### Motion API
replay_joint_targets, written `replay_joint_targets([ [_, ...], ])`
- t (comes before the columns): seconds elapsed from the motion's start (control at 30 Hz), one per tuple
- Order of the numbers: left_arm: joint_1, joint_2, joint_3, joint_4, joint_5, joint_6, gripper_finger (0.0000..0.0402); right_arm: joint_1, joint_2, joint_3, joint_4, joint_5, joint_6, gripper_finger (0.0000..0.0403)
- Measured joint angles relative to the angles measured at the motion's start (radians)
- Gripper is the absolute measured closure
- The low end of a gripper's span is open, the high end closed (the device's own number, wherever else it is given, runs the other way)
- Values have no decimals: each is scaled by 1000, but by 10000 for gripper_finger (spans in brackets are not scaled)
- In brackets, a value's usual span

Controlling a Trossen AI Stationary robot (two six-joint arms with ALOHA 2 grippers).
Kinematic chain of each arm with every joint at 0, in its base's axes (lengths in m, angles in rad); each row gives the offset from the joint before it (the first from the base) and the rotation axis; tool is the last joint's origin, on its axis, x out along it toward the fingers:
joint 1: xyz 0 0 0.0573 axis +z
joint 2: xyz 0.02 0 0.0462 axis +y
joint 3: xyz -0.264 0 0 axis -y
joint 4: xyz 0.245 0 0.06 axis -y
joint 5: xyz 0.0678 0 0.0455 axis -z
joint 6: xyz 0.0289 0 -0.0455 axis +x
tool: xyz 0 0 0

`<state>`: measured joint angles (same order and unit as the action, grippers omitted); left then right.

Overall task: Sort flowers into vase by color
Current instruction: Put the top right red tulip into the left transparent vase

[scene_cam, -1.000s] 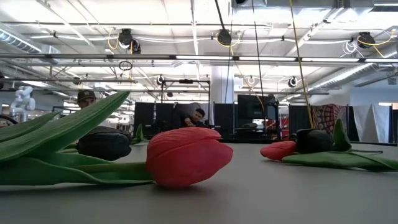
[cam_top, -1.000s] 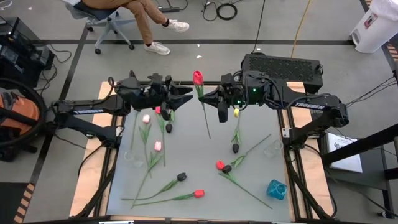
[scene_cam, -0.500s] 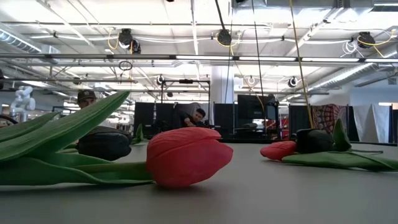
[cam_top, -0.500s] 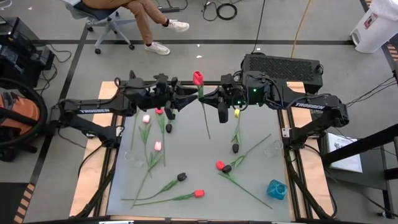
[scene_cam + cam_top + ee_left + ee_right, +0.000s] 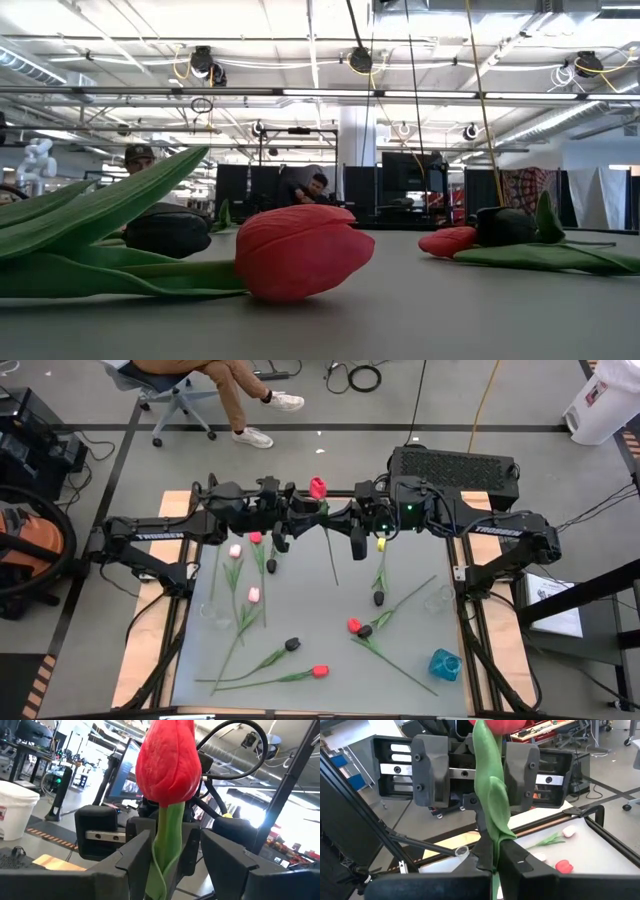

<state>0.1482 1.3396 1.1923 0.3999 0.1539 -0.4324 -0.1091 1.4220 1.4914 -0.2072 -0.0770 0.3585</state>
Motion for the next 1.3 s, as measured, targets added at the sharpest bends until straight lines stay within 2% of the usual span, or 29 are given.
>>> replay_joint_targets([
  [0.13,0,0,0,-1,0,1,229,0,0,0,0,1,12,391],
  [0.23,0,0,0,-4,0,1,249,0,0,0,0,0,14,383],
  [0.6,1,0,0,-47,-1,3,388,1,0,-2,-4,-4,14,385],
  [1.3,2,-2,0,-47,2,27,394,0,0,-2,-8,1,15,364],
])
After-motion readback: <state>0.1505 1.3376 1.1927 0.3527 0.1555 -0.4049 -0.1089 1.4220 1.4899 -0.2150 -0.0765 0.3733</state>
